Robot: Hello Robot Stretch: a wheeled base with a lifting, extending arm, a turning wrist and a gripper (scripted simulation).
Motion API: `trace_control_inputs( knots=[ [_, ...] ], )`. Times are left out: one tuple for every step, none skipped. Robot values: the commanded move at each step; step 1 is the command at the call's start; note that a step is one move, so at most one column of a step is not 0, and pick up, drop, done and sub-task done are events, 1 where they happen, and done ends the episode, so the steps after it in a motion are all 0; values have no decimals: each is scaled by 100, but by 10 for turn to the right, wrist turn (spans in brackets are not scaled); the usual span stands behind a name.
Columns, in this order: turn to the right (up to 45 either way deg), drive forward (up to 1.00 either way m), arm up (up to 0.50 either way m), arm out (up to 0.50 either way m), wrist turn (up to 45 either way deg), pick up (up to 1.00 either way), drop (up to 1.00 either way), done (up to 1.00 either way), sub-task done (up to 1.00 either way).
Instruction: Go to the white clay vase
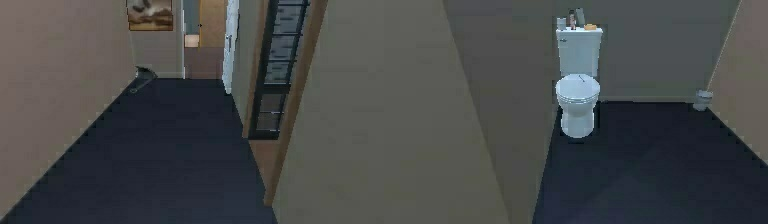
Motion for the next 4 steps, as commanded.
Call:
trace_control_inputs(
  knots=[
    [60, 0, 0, 0, 0, 0, 0, 0, 0],
    [0, 100, 0, 0, 0, 0, 0, 0, 0],
    [0, 35, 0, 0, 0, 0, 0, 0, 0],
    [-120, 0, 0, 0, 0, 0, 0, 0, 0]
  ],
)
